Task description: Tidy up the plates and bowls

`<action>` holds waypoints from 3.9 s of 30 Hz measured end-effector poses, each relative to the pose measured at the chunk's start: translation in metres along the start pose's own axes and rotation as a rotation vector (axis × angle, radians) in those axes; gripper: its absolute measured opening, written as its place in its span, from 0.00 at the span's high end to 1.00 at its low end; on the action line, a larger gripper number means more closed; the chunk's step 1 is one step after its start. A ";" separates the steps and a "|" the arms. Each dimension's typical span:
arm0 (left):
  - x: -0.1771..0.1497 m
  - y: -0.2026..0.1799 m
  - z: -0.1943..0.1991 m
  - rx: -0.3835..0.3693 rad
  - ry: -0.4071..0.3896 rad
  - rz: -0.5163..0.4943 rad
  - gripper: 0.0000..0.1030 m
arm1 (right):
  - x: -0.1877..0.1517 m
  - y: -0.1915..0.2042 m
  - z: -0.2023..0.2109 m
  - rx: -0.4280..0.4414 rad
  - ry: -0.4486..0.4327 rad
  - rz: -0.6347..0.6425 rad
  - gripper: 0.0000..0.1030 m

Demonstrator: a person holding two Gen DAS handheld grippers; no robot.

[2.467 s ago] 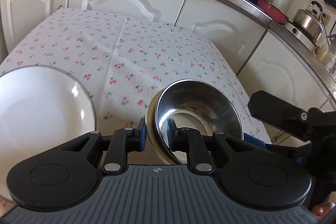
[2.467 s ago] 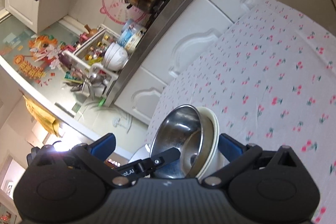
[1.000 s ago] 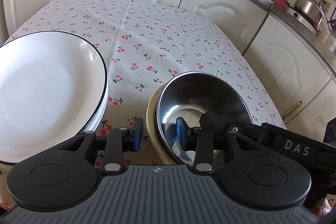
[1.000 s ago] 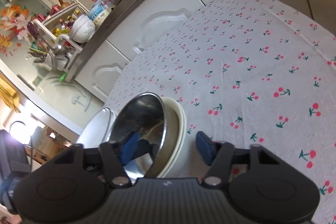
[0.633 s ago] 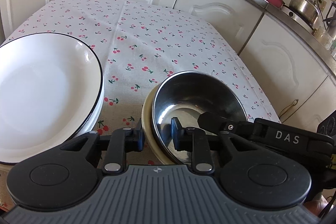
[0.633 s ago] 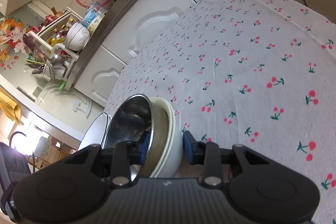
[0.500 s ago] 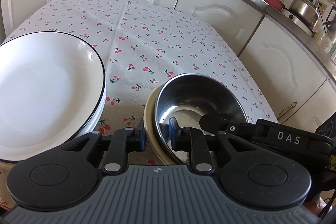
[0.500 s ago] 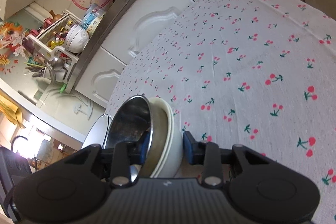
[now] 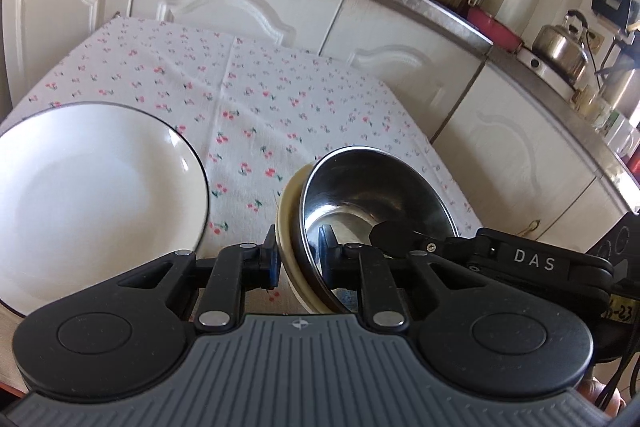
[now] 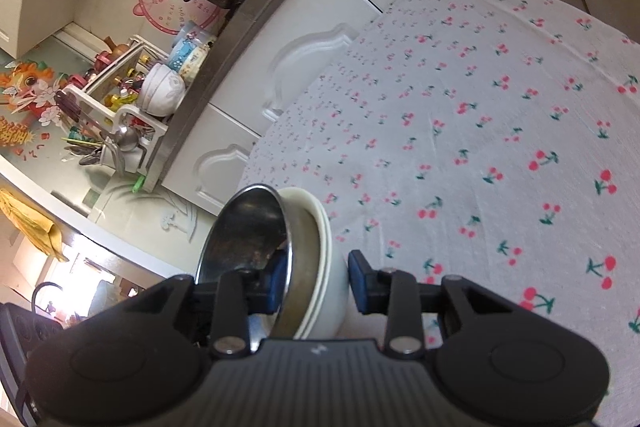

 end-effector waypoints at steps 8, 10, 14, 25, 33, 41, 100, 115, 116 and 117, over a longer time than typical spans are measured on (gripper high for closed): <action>0.024 0.019 0.031 0.009 -0.084 0.030 0.82 | 0.006 0.039 -0.003 0.033 -0.003 0.058 0.68; 0.029 0.026 0.041 0.015 -0.111 0.045 0.82 | 0.007 0.049 -0.008 0.047 0.003 0.073 0.68; 0.041 0.045 0.058 0.036 -0.163 0.080 0.82 | 0.006 0.076 -0.021 0.080 0.025 0.102 0.69; 0.053 0.102 0.070 0.139 -0.217 0.176 0.82 | -0.019 0.124 -0.075 0.118 0.154 0.187 0.68; 0.041 0.122 0.069 0.152 -0.184 0.231 0.82 | -0.036 0.123 -0.100 0.088 0.234 0.202 0.68; 0.038 0.131 0.063 0.173 -0.163 0.253 0.82 | -0.040 0.124 -0.103 0.053 0.221 0.264 0.61; -0.034 0.074 0.127 0.490 -0.029 -0.033 0.03 | -0.068 0.103 0.026 -0.174 -0.103 0.602 0.01; -0.038 0.076 0.124 0.505 -0.015 -0.035 0.02 | -0.075 0.097 0.024 -0.186 -0.103 0.609 0.02; -0.038 0.077 0.124 0.506 -0.014 -0.033 0.02 | -0.075 0.097 0.023 -0.187 -0.103 0.607 0.02; -0.038 0.076 0.124 0.506 -0.013 -0.031 0.02 | -0.075 0.096 0.022 -0.187 -0.100 0.606 0.02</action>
Point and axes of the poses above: each gripper's, at about its wrist camera, not at the fingertips, and z roughly against the way its jaws point, y to its left, x to its top, the point moved 9 cm from there along -z, roughly the way its jaws point, and after that the axes turned 10 degrees about -x, right-handed, at the moved point
